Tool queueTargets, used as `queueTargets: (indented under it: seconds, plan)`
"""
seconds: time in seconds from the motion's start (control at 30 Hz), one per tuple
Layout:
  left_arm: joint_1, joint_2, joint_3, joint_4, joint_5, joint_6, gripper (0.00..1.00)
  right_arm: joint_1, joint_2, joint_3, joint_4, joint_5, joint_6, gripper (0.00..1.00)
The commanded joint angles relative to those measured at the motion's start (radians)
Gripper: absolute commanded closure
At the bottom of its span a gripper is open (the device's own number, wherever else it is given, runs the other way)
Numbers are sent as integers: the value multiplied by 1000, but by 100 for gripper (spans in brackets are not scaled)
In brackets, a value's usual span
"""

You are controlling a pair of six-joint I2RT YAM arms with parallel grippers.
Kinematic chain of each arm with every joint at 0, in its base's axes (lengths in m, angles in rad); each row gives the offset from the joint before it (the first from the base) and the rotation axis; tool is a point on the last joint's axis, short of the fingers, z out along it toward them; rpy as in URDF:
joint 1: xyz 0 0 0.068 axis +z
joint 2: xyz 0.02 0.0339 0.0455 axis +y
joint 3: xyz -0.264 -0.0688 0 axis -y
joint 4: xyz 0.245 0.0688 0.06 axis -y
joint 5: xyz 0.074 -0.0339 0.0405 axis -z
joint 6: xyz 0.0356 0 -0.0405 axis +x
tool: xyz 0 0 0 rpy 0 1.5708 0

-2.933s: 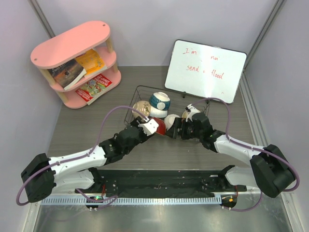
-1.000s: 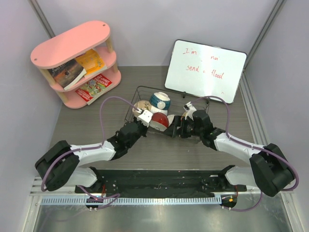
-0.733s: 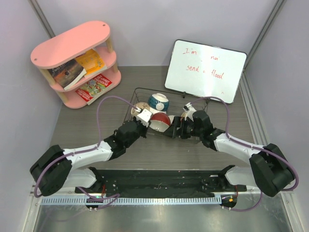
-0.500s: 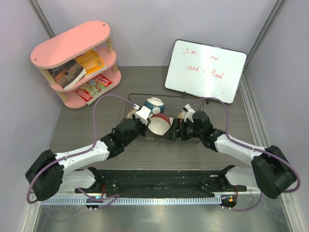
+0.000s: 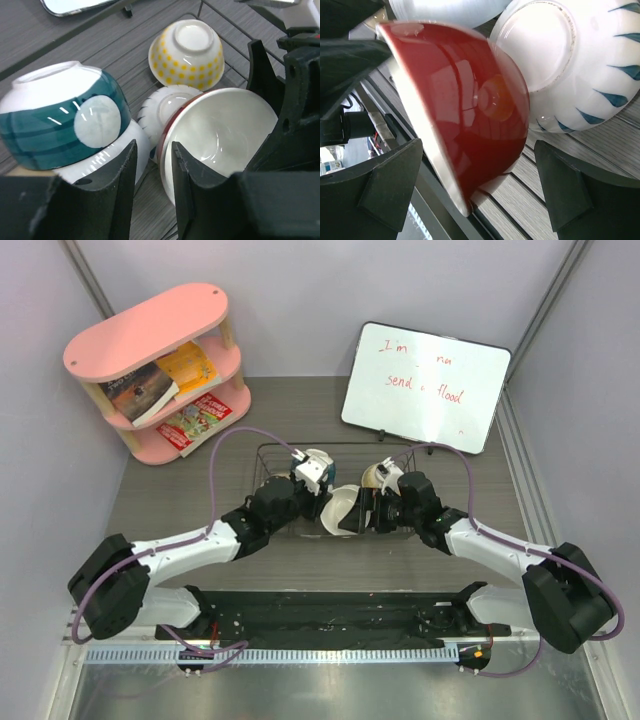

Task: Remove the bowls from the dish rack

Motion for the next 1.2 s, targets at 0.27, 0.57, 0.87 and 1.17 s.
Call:
queueTargets:
  seconds: [0.27, 0.57, 0.87, 1.17]
  plan:
    - [-7, 82, 83, -106, -9, 14, 64, 31, 14, -24, -156, -63, -4, 1]
    - [-9, 130, 77, -70, 79, -14, 82, 30, 26, -9, -148, -78, 1, 1]
    - [-27, 131, 94, -54, 67, -46, 100, 30, 6, 7, -172, -86, 9, 1]
    - [-25, -13, 120, -165, 17, -40, 100, 28, -150, 112, -307, -46, 27, 0]
